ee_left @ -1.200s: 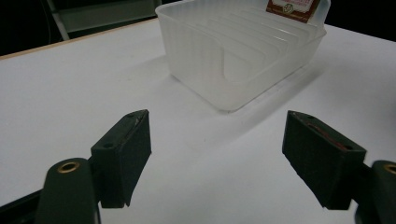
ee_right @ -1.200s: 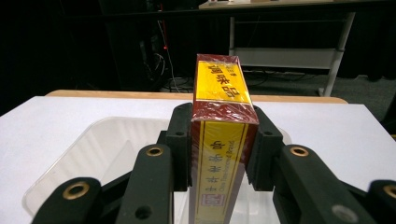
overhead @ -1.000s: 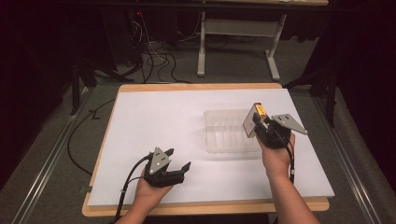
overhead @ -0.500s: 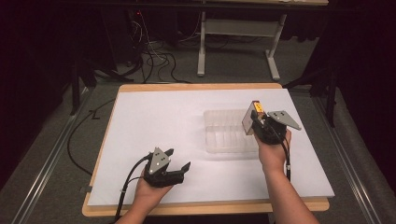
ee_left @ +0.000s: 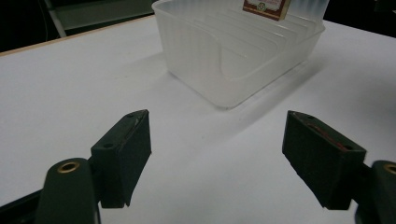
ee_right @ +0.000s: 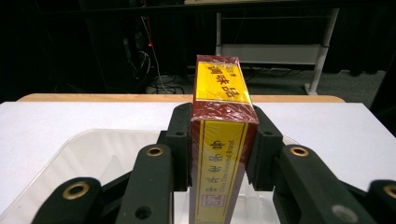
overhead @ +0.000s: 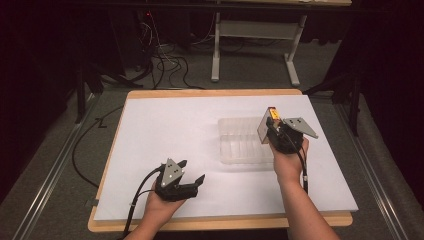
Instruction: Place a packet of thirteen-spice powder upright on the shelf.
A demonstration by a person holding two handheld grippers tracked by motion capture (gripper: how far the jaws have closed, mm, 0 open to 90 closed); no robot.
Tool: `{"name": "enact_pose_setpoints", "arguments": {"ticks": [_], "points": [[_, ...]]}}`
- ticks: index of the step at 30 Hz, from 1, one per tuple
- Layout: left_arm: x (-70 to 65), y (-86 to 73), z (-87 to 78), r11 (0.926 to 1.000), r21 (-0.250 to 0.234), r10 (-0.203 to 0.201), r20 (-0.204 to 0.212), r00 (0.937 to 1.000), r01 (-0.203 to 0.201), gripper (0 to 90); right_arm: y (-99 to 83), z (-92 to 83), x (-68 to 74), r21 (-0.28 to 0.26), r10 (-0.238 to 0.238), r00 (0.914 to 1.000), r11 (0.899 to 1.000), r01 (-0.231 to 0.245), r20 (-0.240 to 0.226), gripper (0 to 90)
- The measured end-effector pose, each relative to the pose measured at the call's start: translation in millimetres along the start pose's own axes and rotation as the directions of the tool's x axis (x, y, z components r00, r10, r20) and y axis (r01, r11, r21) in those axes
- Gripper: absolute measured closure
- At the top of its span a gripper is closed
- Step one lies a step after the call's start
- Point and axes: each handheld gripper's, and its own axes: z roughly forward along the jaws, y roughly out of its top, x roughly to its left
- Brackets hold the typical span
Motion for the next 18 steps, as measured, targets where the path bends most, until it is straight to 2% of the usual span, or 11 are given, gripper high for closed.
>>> {"name": "enact_pose_setpoints", "arguments": {"ticks": [18], "points": [[-2.0,-1.2,1.4,1.0000,0.007,0.005,0.003,1.0000,-0.005,24.2,-5.5,2.4,-0.5,-0.006,0.012,0.9993,1.000,-0.012,0.036,68.1]]}}
